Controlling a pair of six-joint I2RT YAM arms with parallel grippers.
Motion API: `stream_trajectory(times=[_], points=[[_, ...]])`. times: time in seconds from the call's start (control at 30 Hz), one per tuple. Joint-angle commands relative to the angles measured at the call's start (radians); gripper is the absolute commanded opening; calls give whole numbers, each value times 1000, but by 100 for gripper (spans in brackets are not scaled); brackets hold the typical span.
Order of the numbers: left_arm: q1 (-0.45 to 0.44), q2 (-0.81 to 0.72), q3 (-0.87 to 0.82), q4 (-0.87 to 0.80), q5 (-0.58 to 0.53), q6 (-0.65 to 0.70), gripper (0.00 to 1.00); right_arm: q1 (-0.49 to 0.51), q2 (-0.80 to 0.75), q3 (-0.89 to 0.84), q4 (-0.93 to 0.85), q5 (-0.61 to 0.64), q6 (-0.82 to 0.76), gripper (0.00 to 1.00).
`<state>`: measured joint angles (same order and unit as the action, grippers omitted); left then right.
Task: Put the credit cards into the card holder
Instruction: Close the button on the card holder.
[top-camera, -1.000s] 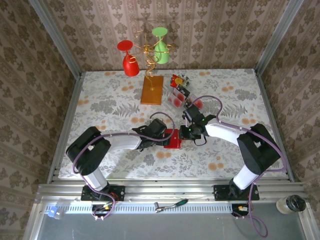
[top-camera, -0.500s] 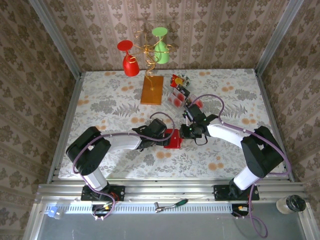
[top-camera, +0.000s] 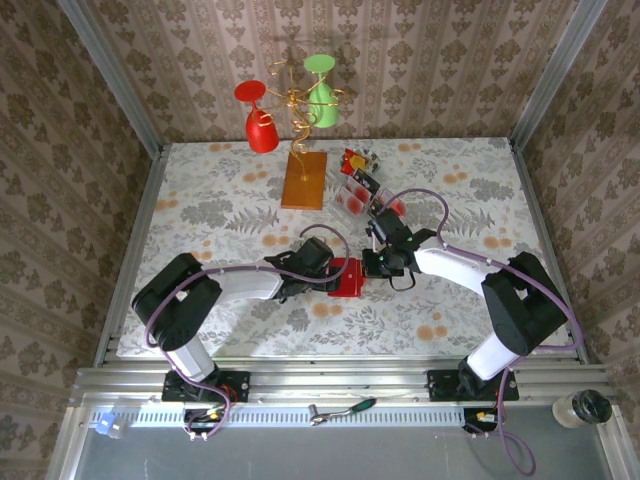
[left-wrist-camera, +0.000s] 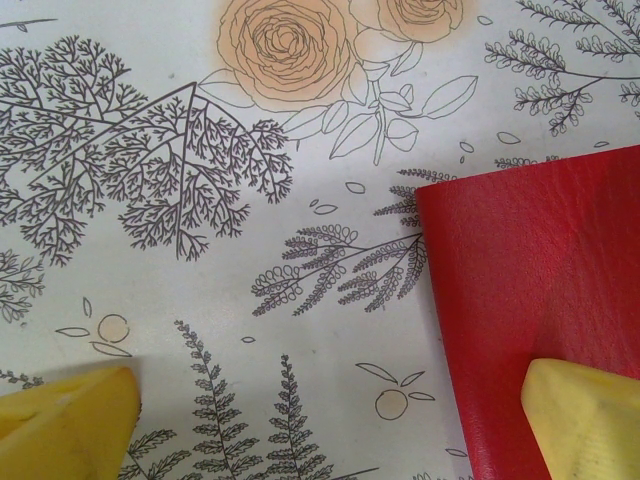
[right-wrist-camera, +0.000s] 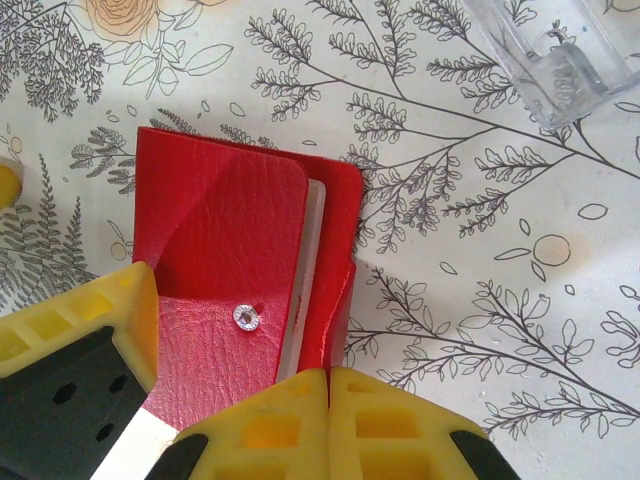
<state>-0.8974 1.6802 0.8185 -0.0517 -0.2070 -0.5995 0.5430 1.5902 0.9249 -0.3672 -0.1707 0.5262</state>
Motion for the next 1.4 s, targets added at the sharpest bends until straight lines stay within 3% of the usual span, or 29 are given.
stream_trajectory(times=[0.0, 0.37, 1.37], points=[[-16, 12, -28, -39, 27, -8, 100, -5, -2, 7, 11, -33, 3, 0], [-18, 17, -27, -34, 31, -8, 100, -3, 80, 6, 148, -159, 72, 0], [-22, 19, -31, -30, 30, -12, 100, 27, 146, -24, 210, -180, 109, 0]])
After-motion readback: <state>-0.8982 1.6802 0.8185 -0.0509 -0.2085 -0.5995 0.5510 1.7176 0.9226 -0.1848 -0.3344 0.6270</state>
